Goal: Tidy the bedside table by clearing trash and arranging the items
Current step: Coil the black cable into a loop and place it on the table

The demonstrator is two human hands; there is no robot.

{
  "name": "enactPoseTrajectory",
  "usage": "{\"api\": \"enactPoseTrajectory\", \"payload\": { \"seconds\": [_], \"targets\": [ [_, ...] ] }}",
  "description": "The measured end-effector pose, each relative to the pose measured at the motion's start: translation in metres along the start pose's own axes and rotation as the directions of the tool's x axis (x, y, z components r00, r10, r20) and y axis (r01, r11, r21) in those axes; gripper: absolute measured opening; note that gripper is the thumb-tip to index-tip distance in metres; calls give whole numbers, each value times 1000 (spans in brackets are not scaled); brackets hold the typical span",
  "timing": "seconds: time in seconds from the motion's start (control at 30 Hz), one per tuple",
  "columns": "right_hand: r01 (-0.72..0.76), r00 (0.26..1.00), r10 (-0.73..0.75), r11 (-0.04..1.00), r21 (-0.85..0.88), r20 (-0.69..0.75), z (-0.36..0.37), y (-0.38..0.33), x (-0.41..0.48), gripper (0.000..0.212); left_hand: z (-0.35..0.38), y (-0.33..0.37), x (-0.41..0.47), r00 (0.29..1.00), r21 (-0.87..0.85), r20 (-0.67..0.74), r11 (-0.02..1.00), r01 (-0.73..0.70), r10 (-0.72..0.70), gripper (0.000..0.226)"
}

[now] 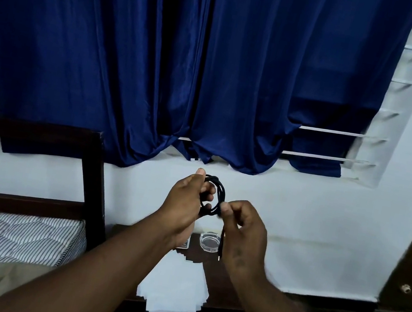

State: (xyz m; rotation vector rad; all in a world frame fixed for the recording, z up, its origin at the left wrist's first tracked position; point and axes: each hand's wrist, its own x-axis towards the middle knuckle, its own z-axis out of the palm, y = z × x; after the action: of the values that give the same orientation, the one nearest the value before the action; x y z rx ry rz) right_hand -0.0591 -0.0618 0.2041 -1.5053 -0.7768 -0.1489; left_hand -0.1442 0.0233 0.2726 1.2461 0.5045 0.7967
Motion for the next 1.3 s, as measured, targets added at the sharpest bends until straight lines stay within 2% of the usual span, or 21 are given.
{"api": "enactPoseTrajectory", "payload": {
  "seconds": [0.07,0.13,0.23,0.27,0.3,0.4,0.5,0.6,0.7,0.9,1.03,1.13,1.3],
  "targets": [
    [108,990,-95,985,-131,103,-5,6,-2,21,1,1,1,1000,-11,-8,1000,-8,8,39],
    [197,970,-155,952,-233,187,-10,12,1,10,-1,2,2,1000,-10,-11,1000,-7,7,38],
    [412,911,-368,824,-389,187,-16,16,11,10,-7,0,3,1000,-20,-10,1000,15,-15,39],
    [450,892,-417,780,-434,175,-16,17,16,13,-8,-1,3,1000,-24,-8,999,25,-25,41],
    [437,898,-411,785,-439,159,-17,14,20,15,-9,-2,3,999,-32,-5,999,34,-34,44],
    [288,954,-255,924,-253,155,-18,7,27,16,-6,-3,3,998,-77,11,995,55,-54,49],
    [-49,984,45,999,13,174,-12,2,25,17,-3,-1,2,999,-81,19,996,39,-37,50],
    [-298,949,239,894,335,207,-7,-5,21,11,0,-1,1,1000,-50,-3,999,-16,16,51],
    [-368,929,296,780,506,220,-4,-12,18,11,2,-1,-2,999,-12,-29,999,-31,31,52],
    [-411,910,343,673,615,232,-4,-24,18,12,3,-4,-2,998,83,-18,995,-56,58,49],
    [-384,918,360,711,590,164,-1,-30,14,24,4,-9,-1,998,99,11,993,-66,65,47],
    [-400,904,405,688,605,137,-1,-34,13,25,6,-13,-2,995,100,35,990,-98,95,49],
    [-536,835,476,583,611,278,-2,-37,16,24,2,-12,2,991,127,31,983,-135,132,55]
  ]
}}
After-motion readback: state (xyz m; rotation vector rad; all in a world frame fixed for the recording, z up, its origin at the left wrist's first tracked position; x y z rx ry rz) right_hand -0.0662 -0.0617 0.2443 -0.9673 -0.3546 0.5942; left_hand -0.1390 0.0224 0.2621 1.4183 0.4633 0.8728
